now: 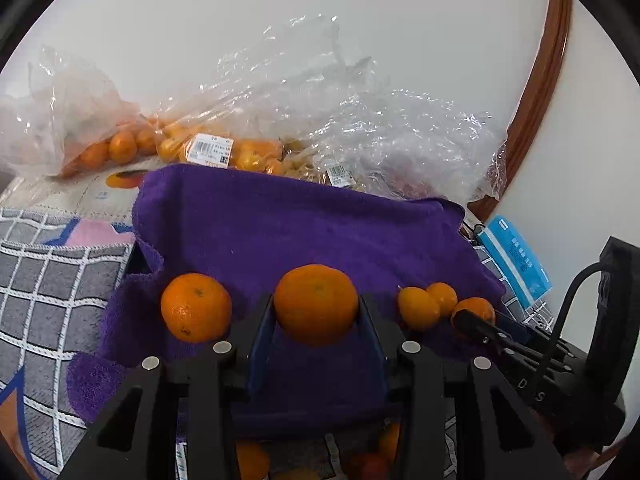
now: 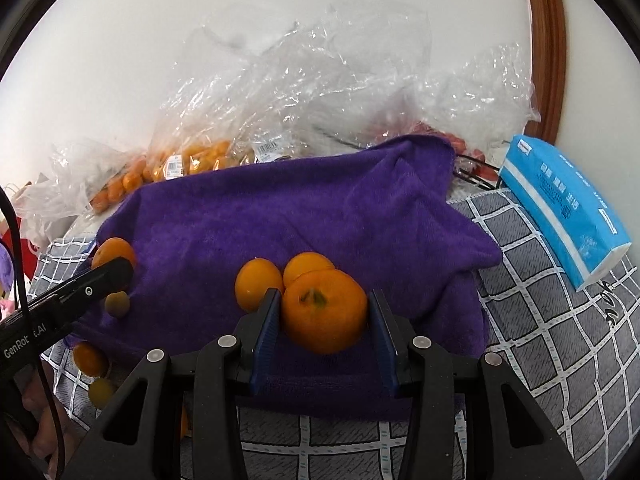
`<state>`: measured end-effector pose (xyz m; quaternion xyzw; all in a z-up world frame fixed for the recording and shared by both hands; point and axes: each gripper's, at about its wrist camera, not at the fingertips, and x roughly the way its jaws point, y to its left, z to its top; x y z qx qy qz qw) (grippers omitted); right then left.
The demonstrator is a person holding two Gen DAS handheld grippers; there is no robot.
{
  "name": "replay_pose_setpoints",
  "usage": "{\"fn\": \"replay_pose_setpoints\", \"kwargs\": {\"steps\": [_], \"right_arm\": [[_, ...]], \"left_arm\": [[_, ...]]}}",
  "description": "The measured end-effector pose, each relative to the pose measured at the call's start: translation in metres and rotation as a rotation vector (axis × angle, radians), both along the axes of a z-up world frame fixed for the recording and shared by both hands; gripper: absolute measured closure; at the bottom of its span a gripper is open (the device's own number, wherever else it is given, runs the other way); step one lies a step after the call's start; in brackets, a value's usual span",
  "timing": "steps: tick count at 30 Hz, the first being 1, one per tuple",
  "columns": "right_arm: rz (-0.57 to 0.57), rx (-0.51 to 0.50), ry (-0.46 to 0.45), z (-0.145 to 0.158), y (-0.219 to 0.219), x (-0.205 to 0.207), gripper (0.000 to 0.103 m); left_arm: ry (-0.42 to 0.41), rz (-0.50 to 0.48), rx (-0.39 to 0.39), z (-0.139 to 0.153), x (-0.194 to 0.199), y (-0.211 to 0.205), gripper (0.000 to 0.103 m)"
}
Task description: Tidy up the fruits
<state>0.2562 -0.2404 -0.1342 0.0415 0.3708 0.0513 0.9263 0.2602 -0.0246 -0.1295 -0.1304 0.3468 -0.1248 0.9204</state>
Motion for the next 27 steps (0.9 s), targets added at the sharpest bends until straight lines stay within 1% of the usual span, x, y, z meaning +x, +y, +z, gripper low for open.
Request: {"fn": "replay_pose_setpoints", "kwargs": {"steps": [3,8,15,17,19,22,25,26,27], "right_arm": [[-0.001,-0.008,0.010,-0.002,0.001,0.001,0.059],[0.000,-0.026,-0.019,0.002,0.004,-0.002,0.059],[-0.006,-0.016,-0.051,0.008,0.002,-0.005,0.059],[-0.013,-0.005,-0.051,0.009,0.000,-0.005,0.054],[-0.020,0.003,-0.058,0.010,-0.001,-0.006,0.054],[-0.027,0.017,-0.077,0.013,-0.003,-0.008,0.048],[-0.034,0.024,-0.081,0.015,-0.005,-0.008,0.047],[-0.036,0.026,-0.082,0.015,-0.005,-0.008,0.047],[-0.039,0.026,-0.083,0.015,-0.005,-0.008,0.047]], "left_arm": [[0.017,-0.004,-0.001,-0.003,0.002,-0.001,0.064],[0.031,-0.001,0.006,-0.006,0.003,-0.003,0.064],[0.039,-0.006,0.016,-0.007,0.004,-0.004,0.064],[0.040,-0.009,0.017,-0.006,0.003,-0.004,0.064],[0.034,-0.009,0.018,-0.006,0.003,-0.004,0.064],[0.031,-0.009,0.019,-0.005,0.002,-0.004,0.064],[0.032,-0.009,0.018,-0.006,0.003,-0.004,0.063],[0.018,-0.009,0.012,-0.004,0.001,-0.003,0.062],[0.007,-0.007,0.008,-0.003,0.000,-0.002,0.057]]}}
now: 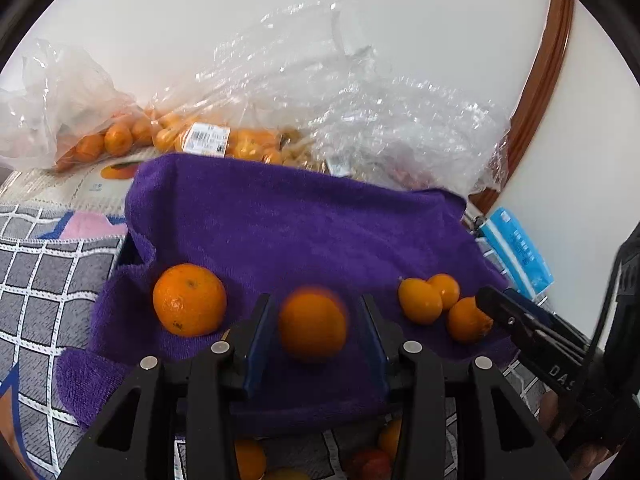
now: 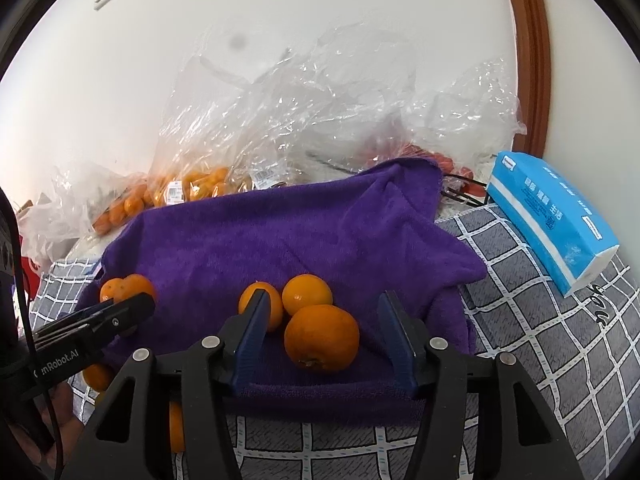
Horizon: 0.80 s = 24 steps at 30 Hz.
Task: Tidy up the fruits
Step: 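Open the right gripper to release the tangerine while the left releases its orange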
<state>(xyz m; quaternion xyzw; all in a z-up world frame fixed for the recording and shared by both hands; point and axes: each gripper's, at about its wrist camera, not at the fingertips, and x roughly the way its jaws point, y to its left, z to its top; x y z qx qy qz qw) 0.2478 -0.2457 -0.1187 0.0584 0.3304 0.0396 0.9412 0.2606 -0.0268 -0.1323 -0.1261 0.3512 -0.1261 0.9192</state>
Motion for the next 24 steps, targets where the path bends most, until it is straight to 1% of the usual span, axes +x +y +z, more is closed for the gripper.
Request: {"fn": "replay_pose_setpoints", "kwargs": {"steps": [2,5,10,13,17,20,24], "right_arm": [[-0.013,-0.010,-0.005,0.000,-0.001,0.000,0.044],[-0.013,-0.022,0.005,-0.001,-0.001,0.001,0.044],[-0.048,-0.047,-0.044,0.005,0.001,-0.005,0.044],[-0.062,-0.057,-0.055,0.006,0.000,-0.007,0.044],[-0.070,-0.059,-0.075,0.009,-0.002,-0.009,0.044],[-0.062,-0.059,-0.069,0.008,-0.001,-0.009,0.044],[-0.066,-0.067,-0.079,0.008,0.001,-0.010,0.044]], "left_arm": [[-0.026,0.003,-0.013,0.003,-0.002,0.002,0.052],[-0.034,0.002,-0.019,0.005,-0.003,0.002,0.052],[-0.049,0.024,-0.012,0.007,-0.005,0.003,0.052],[-0.064,0.047,-0.021,0.008,-0.007,0.005,0.052],[-0.095,0.085,-0.013,0.010,-0.010,0.007,0.052],[-0.107,0.097,-0.007,0.011,-0.012,0.007,0.052],[-0.130,0.118,0.023,0.013,-0.014,0.007,0.052]]}}
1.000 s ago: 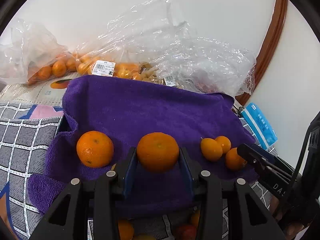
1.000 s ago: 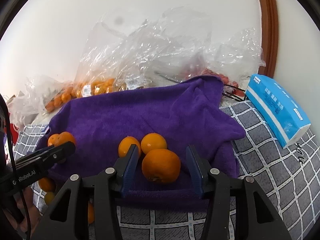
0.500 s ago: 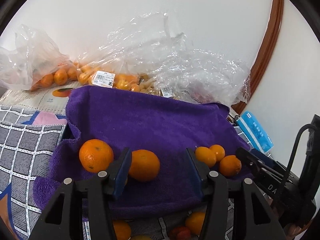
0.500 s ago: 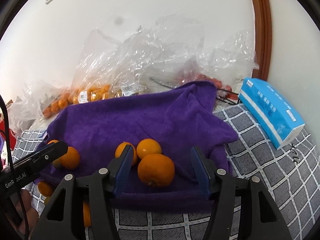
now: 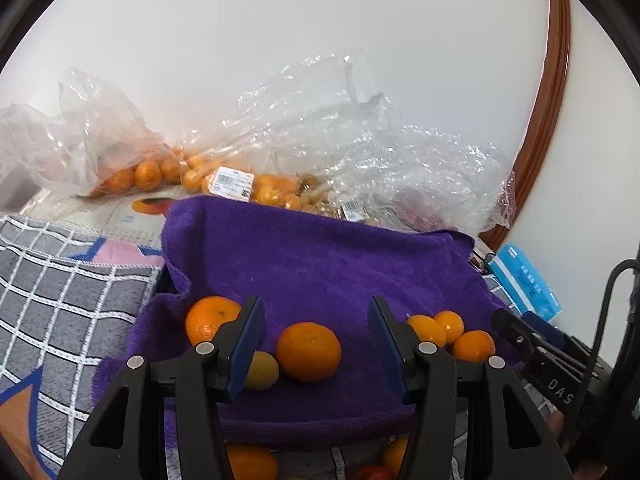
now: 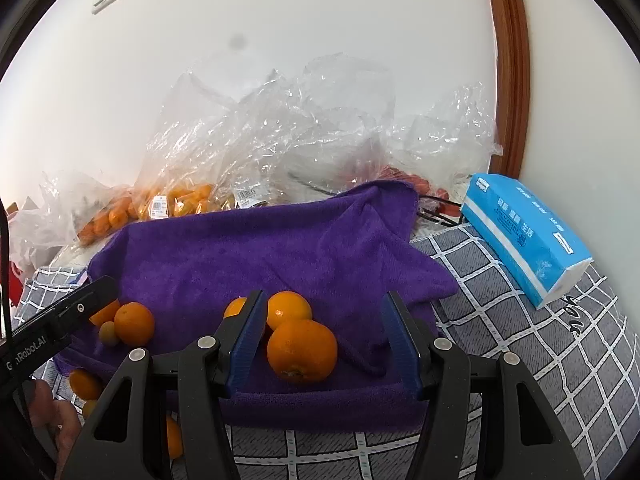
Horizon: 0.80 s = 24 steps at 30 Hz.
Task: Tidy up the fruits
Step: 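Open the right gripper to release the tangerine while the left releases its orange, then move the right gripper to an orange beside the towel and grasp it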
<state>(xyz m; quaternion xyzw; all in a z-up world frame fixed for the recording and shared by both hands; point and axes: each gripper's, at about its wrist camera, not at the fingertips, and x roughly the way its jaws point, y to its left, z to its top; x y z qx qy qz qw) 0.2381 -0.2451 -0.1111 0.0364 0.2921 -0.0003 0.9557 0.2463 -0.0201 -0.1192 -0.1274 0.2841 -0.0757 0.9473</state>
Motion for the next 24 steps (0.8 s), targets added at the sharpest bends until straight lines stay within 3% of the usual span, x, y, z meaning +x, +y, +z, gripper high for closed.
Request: {"fn": "replay_pose_setpoints", "kwargs": {"steps": [3,14,24], "right_arm": [[-0.020,-0.016,-0.026,0.004,-0.002,-0.003,0.044],[-0.025,0.019,0.006,0.030,0.003,-0.023,0.042],[0.051,0.044,0.064,0.028,0.025,-0.057,0.042]], "left_arm": [[-0.005,0.021,0.004,0.001,0.000,0.003,0.052],[0.019,0.045,-0.114,0.019,0.000,0.028,0.052],[-0.001,-0.007,-0.041,0.052,-0.033,0.033,0.051]]}}
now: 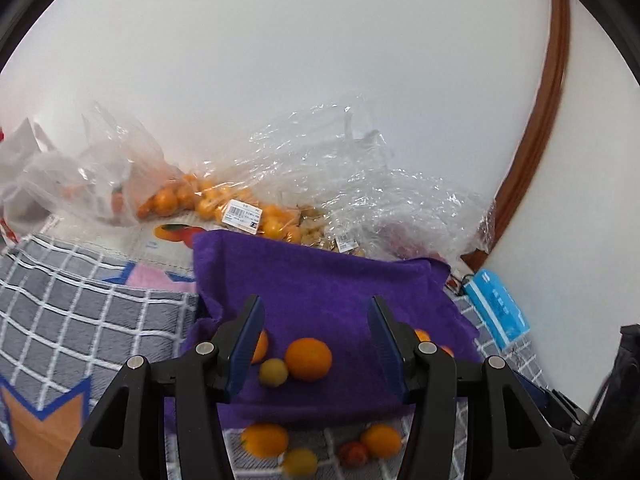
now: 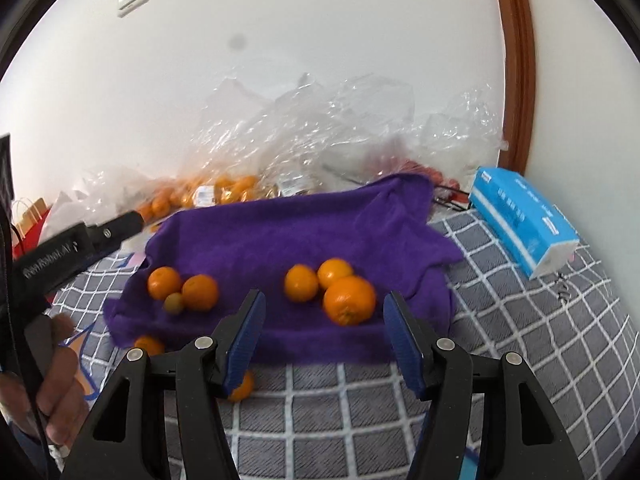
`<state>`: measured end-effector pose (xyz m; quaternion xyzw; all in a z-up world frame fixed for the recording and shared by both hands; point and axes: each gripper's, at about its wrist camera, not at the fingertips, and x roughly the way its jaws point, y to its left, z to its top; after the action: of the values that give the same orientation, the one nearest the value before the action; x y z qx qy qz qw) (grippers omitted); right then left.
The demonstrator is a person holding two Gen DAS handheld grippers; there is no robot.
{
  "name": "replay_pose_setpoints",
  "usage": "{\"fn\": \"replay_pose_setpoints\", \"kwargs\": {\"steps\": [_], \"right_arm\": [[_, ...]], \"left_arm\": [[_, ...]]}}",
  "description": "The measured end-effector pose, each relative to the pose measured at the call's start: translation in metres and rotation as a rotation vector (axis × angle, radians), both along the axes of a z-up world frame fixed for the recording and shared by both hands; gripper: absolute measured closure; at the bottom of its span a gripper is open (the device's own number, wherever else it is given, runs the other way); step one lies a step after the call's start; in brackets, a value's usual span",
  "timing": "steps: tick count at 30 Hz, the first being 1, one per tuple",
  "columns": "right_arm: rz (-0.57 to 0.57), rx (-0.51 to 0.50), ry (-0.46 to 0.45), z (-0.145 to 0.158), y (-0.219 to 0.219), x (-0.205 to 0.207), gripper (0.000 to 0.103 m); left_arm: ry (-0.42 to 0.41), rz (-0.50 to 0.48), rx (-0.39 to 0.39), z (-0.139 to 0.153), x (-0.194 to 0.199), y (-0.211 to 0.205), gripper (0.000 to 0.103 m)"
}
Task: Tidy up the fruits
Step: 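Move the right gripper to an orange beside the towel and grasp it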
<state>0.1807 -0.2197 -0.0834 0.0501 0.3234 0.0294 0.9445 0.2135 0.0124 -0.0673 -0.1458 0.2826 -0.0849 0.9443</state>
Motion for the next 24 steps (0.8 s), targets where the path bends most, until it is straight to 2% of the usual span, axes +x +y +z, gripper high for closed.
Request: {"fn": "replay_pose_setpoints", "kwargs": {"steps": [4,7,10,15,17,19,22,24], "right_arm": [[0.036,0.010,0.042,-0.011,0.013,-0.009,0.042],[0.072,-0.014,0.080,-0.024,0.026,-0.014,0.042],[0.104,0.008,0.114,-0.036,0.033,-0.017,0.048],[0.139,0.010,0.119,-0.045,0.047,-0.020,0.057],[0.154,0.015,0.126,-0.046,0.052,-0.017,0.063],[0.171,0.008,0.135,-0.047,0.058,-0.014,0.063],[0.192,-0.017,0.140,-0.048,0.066,-0.006,0.070],[0.193,-0.017,0.148,-0.050,0.068,0.001,0.071]], "left_arm": [[0.085,0.029,0.084,-0.011,-0.014,0.024,0.049],[0.153,0.062,0.093,-0.029,-0.023,0.046,0.049],[0.227,0.087,0.079,-0.050,-0.033,0.064,0.049],[0.210,0.101,0.107,-0.070,-0.048,0.065,0.049],[0.244,0.097,0.130,-0.077,-0.044,0.060,0.049],[0.248,0.102,0.140,-0.078,-0.042,0.059,0.049],[0.242,0.095,0.113,-0.078,-0.045,0.063,0.049],[0.249,0.095,0.101,-0.079,-0.045,0.064,0.049]]}}
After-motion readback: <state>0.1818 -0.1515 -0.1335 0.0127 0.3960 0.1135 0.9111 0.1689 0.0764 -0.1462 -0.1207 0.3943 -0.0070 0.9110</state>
